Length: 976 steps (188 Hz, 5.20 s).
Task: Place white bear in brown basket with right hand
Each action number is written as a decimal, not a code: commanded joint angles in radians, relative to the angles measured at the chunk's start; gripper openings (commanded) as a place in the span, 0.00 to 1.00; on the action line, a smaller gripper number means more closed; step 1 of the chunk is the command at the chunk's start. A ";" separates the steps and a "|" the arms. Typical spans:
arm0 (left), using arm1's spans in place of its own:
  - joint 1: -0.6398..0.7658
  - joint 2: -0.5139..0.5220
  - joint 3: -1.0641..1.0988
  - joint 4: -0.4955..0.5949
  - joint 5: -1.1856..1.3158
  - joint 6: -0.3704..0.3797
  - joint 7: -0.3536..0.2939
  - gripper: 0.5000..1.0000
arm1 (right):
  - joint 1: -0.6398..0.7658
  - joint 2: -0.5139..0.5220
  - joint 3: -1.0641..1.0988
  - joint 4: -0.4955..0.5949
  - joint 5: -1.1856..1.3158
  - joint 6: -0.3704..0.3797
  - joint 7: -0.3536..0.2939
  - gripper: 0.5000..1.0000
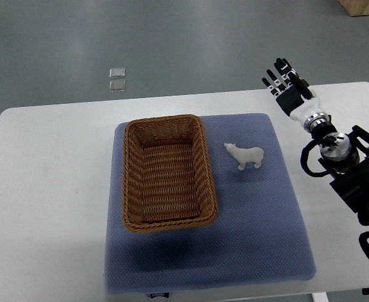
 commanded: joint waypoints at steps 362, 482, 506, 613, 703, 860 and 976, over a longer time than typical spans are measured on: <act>-0.002 0.000 -0.002 -0.023 0.000 -0.009 0.028 1.00 | 0.313 -0.327 -0.618 0.527 -1.264 0.236 -0.357 0.84; 0.000 0.000 0.000 -0.020 0.000 -0.009 0.028 1.00 | 0.210 -0.305 -0.627 0.527 -1.282 0.141 -0.343 0.32; 0.000 0.000 0.000 -0.019 0.000 -0.009 0.028 1.00 | 0.206 -0.304 -0.635 0.527 -1.288 0.130 -0.332 0.14; 0.000 0.000 0.000 -0.016 0.000 -0.009 0.028 1.00 | 0.411 -0.410 -0.593 0.689 -1.255 0.216 -0.317 0.00; 0.000 0.000 0.000 -0.022 0.000 -0.009 0.028 1.00 | 0.485 -0.146 -0.609 0.659 -1.175 0.176 -0.320 0.00; 0.000 0.000 0.000 -0.020 0.000 -0.009 0.028 1.00 | 0.273 0.111 -0.610 0.424 -1.459 0.095 -0.289 0.00; 0.000 0.000 0.000 -0.020 0.000 -0.009 0.028 1.00 | 0.253 0.107 -0.590 0.419 -1.449 0.107 -0.277 0.84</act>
